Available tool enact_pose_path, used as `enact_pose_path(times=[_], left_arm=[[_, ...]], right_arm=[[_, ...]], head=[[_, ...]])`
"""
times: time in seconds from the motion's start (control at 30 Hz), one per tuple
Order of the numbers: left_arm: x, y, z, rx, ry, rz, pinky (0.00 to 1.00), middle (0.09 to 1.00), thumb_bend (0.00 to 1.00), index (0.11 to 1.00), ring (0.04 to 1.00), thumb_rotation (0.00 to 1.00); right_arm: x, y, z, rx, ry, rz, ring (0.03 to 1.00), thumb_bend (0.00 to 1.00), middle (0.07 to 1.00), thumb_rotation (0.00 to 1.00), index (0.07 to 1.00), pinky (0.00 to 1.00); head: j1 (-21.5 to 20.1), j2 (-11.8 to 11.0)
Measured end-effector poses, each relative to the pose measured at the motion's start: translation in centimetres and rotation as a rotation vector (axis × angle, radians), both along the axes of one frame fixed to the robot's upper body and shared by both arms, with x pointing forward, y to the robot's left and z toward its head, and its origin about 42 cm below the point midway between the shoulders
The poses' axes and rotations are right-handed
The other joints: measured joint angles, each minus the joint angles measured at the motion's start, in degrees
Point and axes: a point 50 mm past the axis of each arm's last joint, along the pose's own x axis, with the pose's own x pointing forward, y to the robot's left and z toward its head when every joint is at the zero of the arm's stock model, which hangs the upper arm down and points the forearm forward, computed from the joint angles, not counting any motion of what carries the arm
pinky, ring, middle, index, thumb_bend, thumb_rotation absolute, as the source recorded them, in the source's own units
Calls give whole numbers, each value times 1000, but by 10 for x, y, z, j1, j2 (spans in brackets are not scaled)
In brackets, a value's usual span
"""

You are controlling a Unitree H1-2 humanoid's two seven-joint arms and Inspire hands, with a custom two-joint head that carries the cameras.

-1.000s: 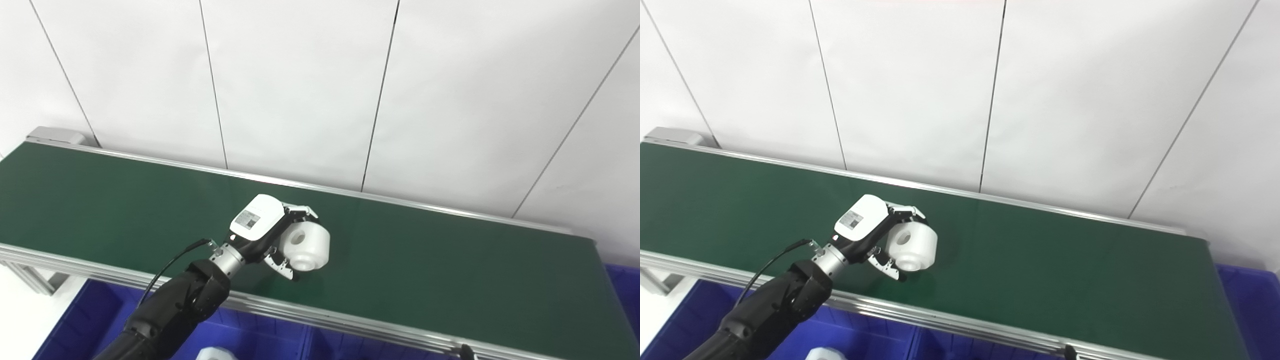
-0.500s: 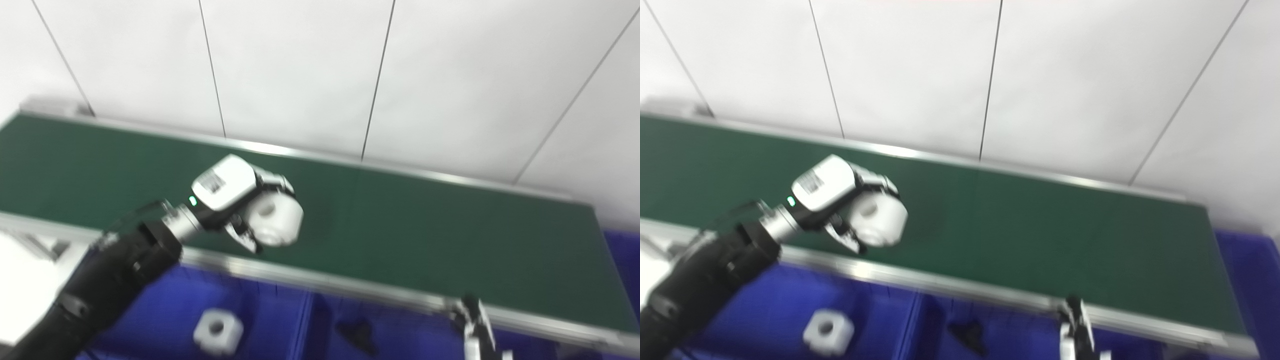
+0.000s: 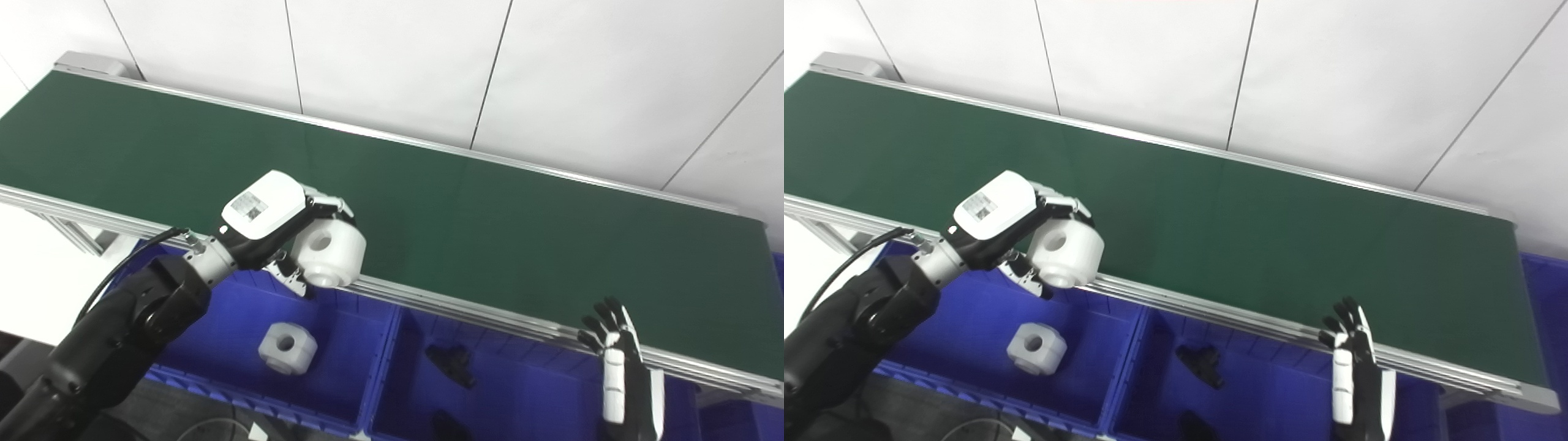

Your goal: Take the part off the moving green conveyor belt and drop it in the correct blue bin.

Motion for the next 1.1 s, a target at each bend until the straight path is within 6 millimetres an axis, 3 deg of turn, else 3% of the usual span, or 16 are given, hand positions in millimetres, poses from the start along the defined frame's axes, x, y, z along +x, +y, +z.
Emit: enact_pose_path(times=[0.23, 0.4, 0.63, 0.97, 1.03, 1.07, 1.1], left_arm=[[-20, -4, -12, 21, 95, -14, 458, 478, 521, 498, 464, 0], [-36, -18, -19, 89, 210, -58, 340, 457, 520, 514, 411, 0], [-43, -31, -27, 132, 237, -121, 315, 441, 520, 519, 376, 0], [-25, -43, -41, 137, 202, -124, 373, 458, 521, 514, 415, 0], [-22, -45, -46, 149, 211, -123, 422, 472, 521, 508, 453, 0], [-21, -46, -47, 155, 213, -123, 458, 503, 521, 504, 488, 16], [-19, -45, -48, 160, 216, -118, 524, 605, 661, 591, 567, 177]], right_arm=[[0, 0, -5, 8, 18, 1, 851, 459, 899, 981, 919, 790], [-3, 1, -12, 15, 44, 3, 857, 465, 906, 970, 922, 797], [-2, 4, -13, 26, 46, 10, 855, 497, 905, 970, 924, 792], [-2, 7, -16, 27, 56, 13, 856, 509, 907, 982, 926, 787], [-2, 8, -17, 25, 61, 15, 859, 512, 908, 978, 924, 793], [-2, 8, -18, 26, 63, 14, 858, 513, 907, 976, 923, 793], [-2, 9, -18, 27, 64, 14, 856, 512, 906, 974, 921, 792]], head=[[-19, -10], [-25, -12], [-33, -16], [-38, -18], [-40, -19], [-43, -18], [-44, -18]])
